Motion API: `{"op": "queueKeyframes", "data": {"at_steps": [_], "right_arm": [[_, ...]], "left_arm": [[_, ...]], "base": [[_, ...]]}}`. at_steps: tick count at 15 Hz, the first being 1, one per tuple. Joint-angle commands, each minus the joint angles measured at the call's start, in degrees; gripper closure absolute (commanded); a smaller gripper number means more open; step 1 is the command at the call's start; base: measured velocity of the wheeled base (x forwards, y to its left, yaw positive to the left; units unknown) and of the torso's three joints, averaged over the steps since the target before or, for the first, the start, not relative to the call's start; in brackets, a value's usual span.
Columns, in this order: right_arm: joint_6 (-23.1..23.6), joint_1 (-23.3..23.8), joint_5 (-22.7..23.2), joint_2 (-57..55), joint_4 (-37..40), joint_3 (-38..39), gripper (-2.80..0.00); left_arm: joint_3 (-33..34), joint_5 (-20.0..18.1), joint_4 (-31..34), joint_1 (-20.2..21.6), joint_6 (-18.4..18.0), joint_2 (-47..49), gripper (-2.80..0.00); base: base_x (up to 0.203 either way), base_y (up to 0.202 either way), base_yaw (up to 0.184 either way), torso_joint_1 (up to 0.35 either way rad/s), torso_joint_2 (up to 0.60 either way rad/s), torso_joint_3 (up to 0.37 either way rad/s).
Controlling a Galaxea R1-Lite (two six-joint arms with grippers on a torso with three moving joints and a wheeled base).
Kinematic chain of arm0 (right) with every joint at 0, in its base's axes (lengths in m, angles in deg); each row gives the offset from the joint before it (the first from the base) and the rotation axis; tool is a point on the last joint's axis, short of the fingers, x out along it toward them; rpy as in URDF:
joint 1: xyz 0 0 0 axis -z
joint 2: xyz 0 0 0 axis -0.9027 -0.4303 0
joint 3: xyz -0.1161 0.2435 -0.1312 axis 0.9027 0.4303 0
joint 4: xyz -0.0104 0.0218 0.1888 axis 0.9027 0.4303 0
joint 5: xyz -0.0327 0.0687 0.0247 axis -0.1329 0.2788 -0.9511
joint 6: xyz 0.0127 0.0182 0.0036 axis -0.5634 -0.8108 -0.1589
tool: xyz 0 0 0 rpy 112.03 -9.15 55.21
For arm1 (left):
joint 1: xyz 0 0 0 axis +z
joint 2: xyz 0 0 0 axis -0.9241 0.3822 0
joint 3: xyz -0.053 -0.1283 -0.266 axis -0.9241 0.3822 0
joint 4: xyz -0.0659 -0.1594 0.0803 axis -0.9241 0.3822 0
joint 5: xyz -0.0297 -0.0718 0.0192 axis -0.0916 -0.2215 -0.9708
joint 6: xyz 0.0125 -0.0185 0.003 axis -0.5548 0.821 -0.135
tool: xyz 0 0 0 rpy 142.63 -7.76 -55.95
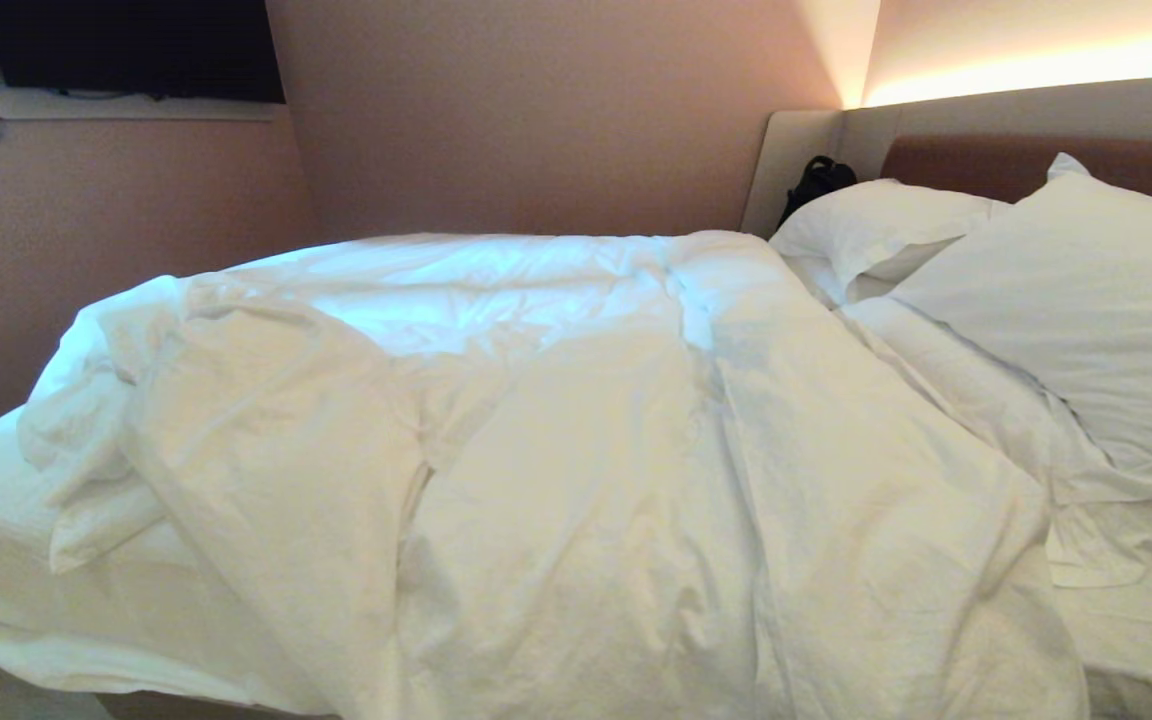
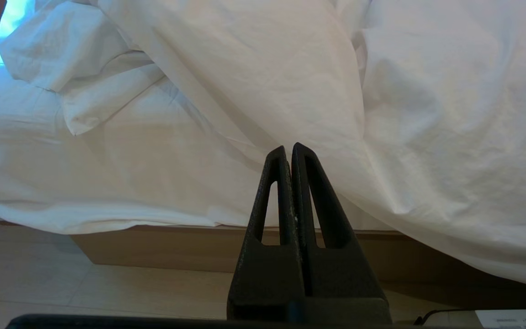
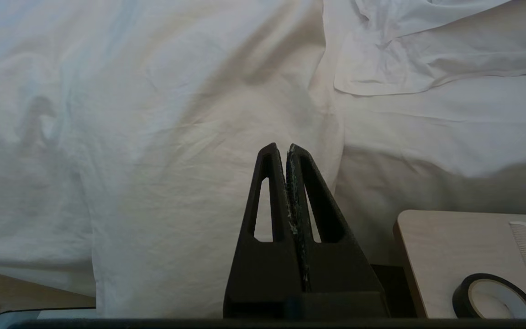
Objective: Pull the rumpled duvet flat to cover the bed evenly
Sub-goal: Hold the folded corner of the quilt
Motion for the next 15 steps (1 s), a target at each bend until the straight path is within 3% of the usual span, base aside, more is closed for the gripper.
{"op": "queueKeyframes", "data": {"at_steps": [1, 15], "right_arm": [[0.1, 0.0, -0.1, 0.1, 0.1, 0.1, 0.00], [-0.1, 0.0, 0.1, 0.1, 0.2, 0.0, 0.00]], "left_arm": [[0.0, 0.0, 0.0, 0.0, 0.0, 0.0, 0.00], [0.0, 0.0, 0.0, 0.0, 0.0, 0.1, 0.00]], "base": [[0.000, 0.000, 0.000, 0.000, 0.00, 0.000], [0.000, 0.000, 0.000, 0.000, 0.00, 0.000]]}}
